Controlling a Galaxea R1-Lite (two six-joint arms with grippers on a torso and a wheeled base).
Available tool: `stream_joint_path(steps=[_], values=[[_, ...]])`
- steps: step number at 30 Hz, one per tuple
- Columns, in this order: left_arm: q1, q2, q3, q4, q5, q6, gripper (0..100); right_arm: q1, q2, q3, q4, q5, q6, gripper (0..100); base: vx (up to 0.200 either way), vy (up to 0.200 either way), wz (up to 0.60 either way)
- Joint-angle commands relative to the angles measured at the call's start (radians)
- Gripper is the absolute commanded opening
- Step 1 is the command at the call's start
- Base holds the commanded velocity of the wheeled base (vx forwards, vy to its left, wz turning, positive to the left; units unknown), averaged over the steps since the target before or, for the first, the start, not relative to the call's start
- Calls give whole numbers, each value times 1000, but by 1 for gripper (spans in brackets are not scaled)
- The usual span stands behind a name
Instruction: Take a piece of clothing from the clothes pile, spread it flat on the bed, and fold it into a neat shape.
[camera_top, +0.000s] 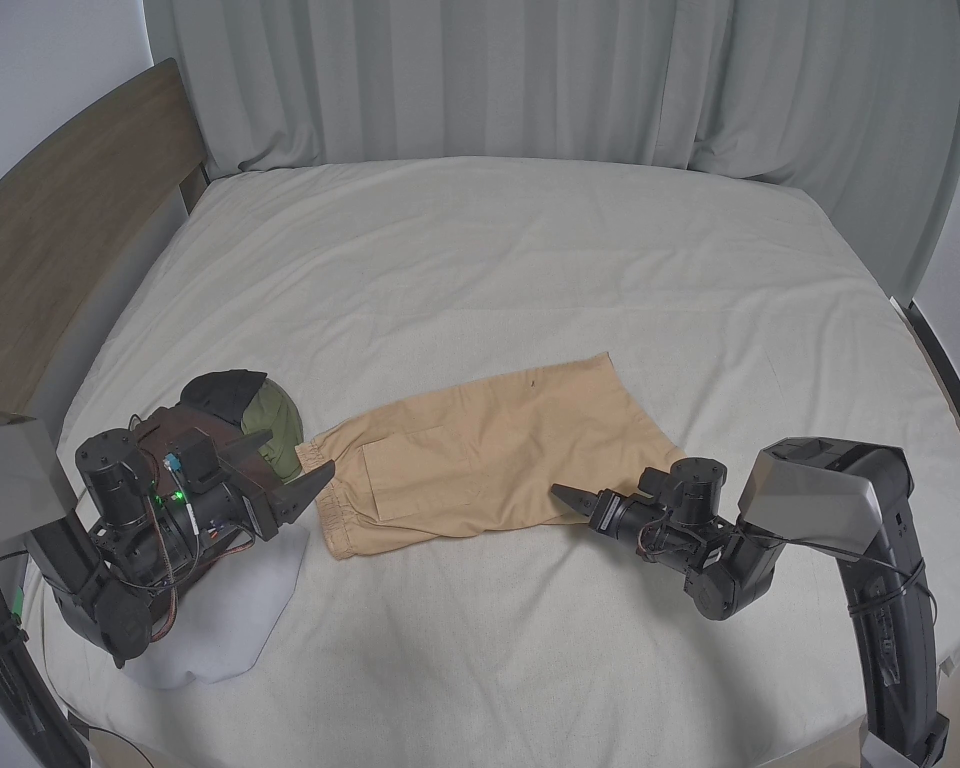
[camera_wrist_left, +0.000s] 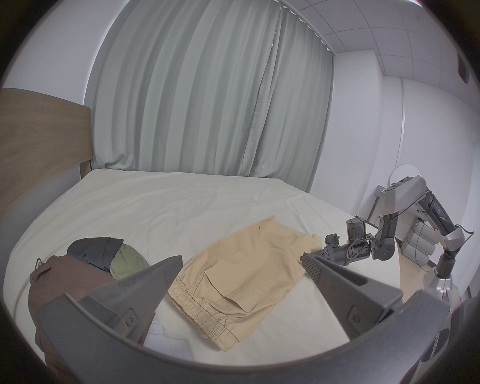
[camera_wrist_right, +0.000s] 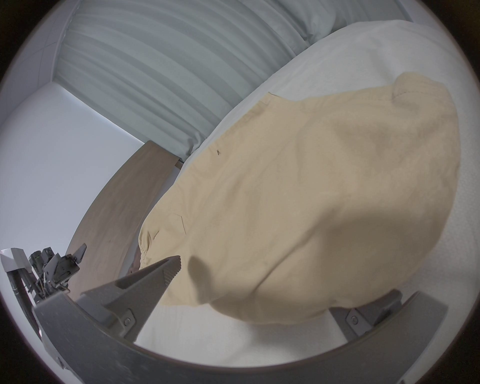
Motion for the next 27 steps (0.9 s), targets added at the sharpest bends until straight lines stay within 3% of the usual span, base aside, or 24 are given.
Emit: stream_joint_path(steps=[1,13,14,27], values=[[0,0,-1,-1,0,-1,100,15,20,-27,4,-7,10,100,0,0,0],[-2,1,-4,-1,-2,-1,100,20,22,-46,-2,-27,13,100,0,0,0],[-2,3,-4,-1,-3,-1,100,20,22,-46,-2,-29,13,0,0,0,0],[-17,0,-10,-1,-3,-4,100,20,16,-30,-5,-29,15,0,0,0,0]])
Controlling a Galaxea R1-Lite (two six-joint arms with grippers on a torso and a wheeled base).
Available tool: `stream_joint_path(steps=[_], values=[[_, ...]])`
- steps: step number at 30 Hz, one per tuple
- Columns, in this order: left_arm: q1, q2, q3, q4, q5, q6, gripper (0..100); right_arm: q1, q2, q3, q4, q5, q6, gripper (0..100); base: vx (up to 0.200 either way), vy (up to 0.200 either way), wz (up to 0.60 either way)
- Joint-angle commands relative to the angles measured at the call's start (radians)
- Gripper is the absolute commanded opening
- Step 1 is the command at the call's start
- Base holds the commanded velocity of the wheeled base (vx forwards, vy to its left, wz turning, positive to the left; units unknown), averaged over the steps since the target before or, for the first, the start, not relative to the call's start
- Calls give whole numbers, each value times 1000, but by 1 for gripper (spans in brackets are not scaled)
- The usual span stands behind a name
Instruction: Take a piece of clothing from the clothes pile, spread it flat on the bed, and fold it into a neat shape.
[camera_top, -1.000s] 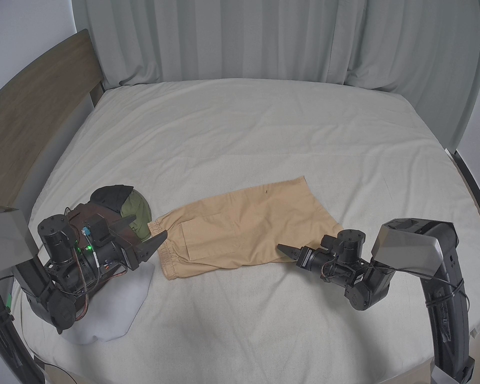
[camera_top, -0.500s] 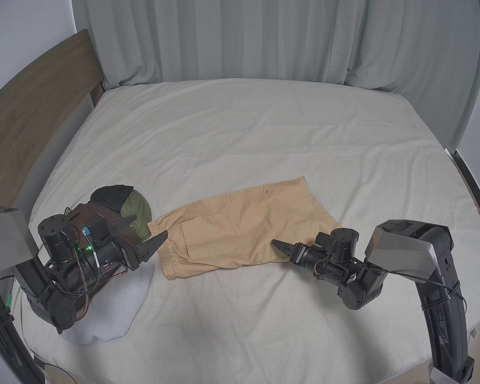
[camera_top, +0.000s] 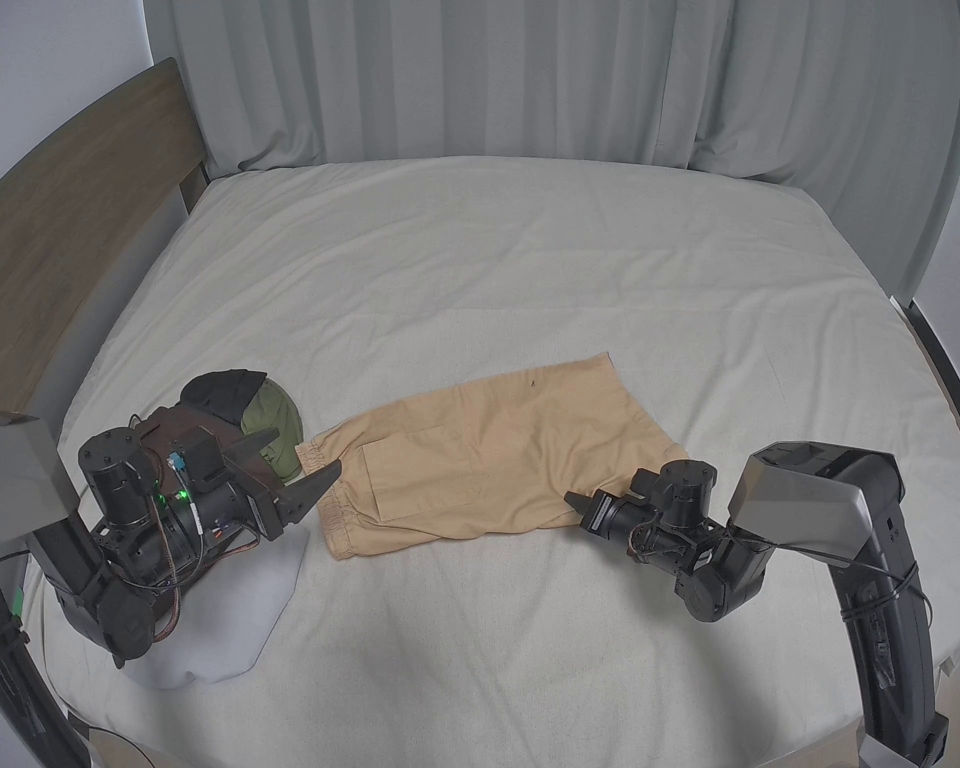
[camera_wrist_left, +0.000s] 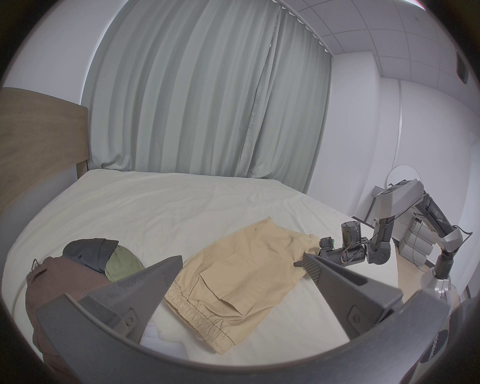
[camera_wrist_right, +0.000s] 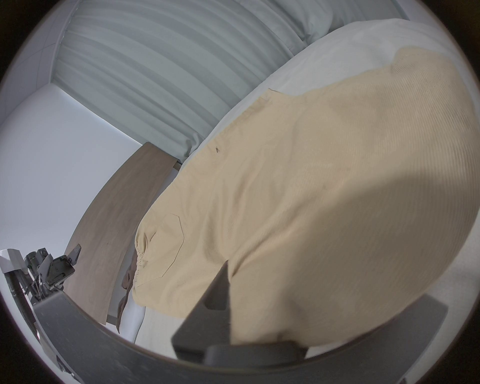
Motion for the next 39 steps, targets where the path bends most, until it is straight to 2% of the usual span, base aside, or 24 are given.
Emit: stream_joint_path(steps=[1,17,39], values=[[0,1,-3,-1,0,-2,100,0,-8,16,-5,1,5,0,0,0,0],[0,1,0,-1,-16,0,100,-4,-83,240,-108,-1,5,0,0,0,0],[1,0,-2,-1,-16,1,100,5,-237,666,-245,-9,1,0,0,0,0]])
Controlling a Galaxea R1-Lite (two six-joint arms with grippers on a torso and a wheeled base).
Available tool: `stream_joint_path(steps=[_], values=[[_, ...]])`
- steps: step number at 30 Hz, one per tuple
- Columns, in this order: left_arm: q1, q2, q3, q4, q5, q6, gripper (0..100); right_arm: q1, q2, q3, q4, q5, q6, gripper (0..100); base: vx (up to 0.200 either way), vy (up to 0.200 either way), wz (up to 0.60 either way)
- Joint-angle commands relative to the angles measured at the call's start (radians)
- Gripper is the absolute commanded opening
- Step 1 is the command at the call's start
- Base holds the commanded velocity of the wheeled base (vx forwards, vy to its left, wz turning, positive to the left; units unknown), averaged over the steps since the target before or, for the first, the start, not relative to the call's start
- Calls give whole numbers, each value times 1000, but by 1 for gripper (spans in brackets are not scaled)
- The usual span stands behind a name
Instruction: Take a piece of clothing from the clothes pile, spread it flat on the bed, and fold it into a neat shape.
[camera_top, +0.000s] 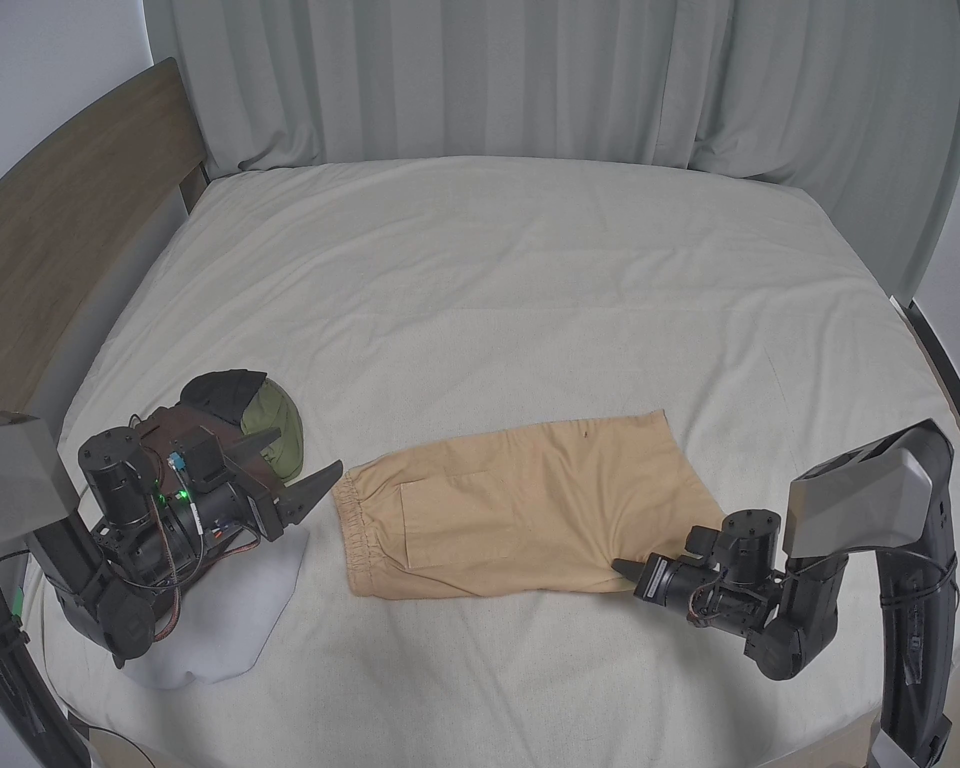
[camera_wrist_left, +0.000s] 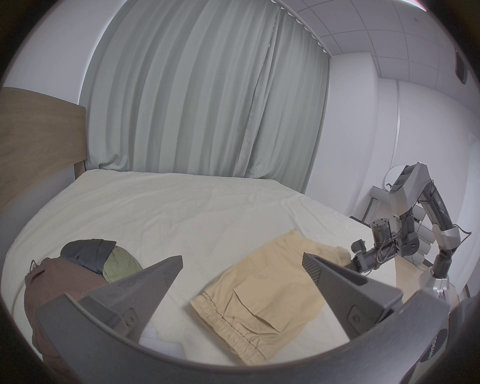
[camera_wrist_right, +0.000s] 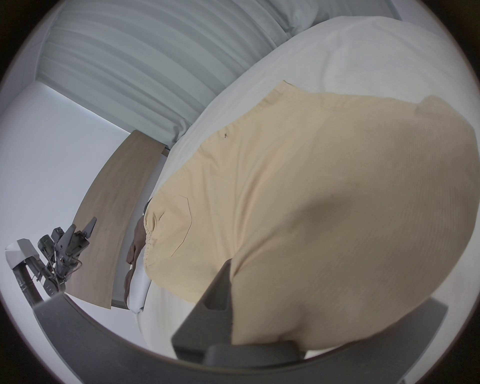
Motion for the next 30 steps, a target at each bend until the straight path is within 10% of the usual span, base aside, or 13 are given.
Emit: stream_joint_path(steps=[1,24,25,30], values=[[0,0,0,-1,0,0,100,5,-63,100,-7,-1,-1,0,0,0,0],[2,4,-1,-1,-1,-1,100,18,-66,275,-7,-4,7,0,0,0,0],[2,6,-1,-1,0,0,100,18,-66,275,-7,-4,7,100,0,0,0],[2,6,-3,-1,-1,-1,100,25,-66,283,-7,-5,5,100,0,0,0]])
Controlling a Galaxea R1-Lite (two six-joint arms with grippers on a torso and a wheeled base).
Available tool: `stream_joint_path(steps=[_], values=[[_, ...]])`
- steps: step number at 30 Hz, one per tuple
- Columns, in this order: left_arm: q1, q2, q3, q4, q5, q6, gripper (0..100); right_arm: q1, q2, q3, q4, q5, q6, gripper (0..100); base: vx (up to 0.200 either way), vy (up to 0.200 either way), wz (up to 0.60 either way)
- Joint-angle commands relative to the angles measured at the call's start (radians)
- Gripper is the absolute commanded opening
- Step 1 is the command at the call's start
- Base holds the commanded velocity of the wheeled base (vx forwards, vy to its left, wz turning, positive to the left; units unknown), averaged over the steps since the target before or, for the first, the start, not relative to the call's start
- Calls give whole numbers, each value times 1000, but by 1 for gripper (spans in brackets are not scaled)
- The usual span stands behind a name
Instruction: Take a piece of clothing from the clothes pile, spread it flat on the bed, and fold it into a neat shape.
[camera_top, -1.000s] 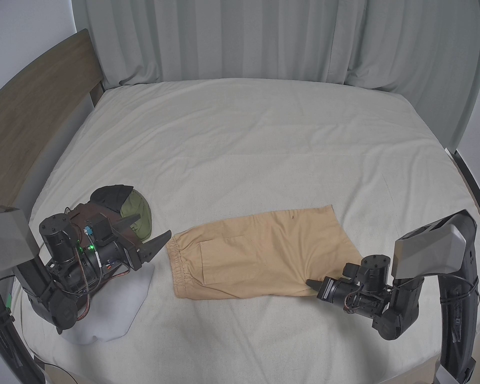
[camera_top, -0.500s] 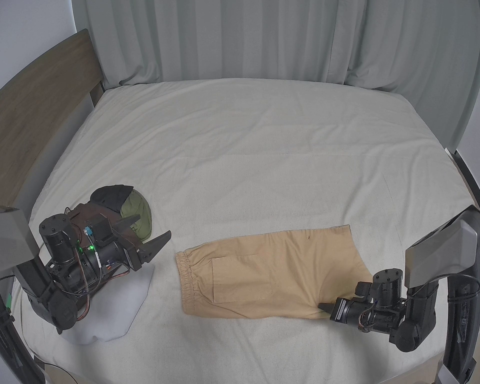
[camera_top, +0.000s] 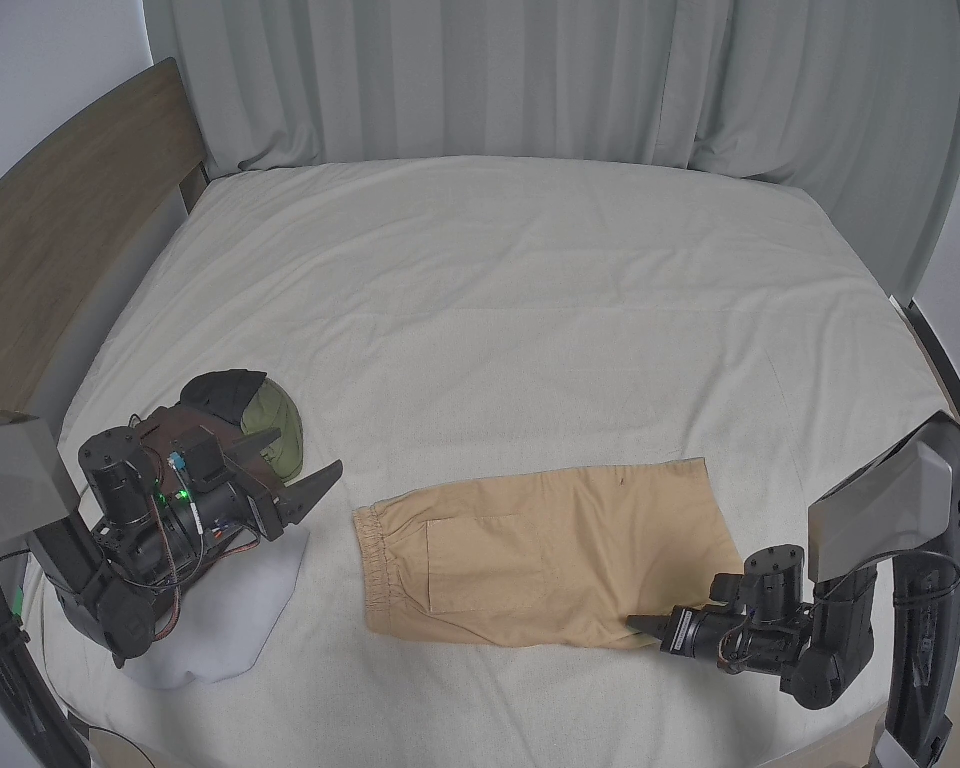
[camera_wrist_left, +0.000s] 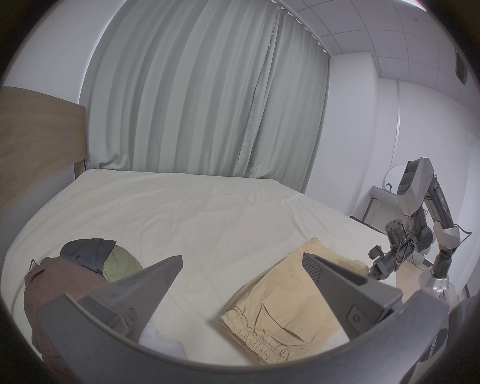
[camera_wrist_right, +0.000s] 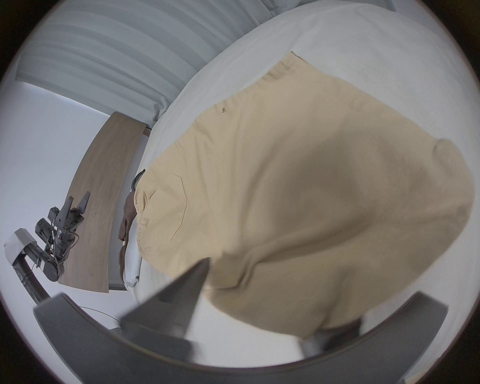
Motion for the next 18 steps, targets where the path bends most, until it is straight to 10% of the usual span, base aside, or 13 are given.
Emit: stream_joint_path(steps=[1,18], values=[[0,2,-1,0,1,-1,100,8,2,24,-1,1,-6,100,0,0,0],[-2,-7,8,0,1,-16,100,226,-189,177,-1,79,-52,100,0,0,0]])
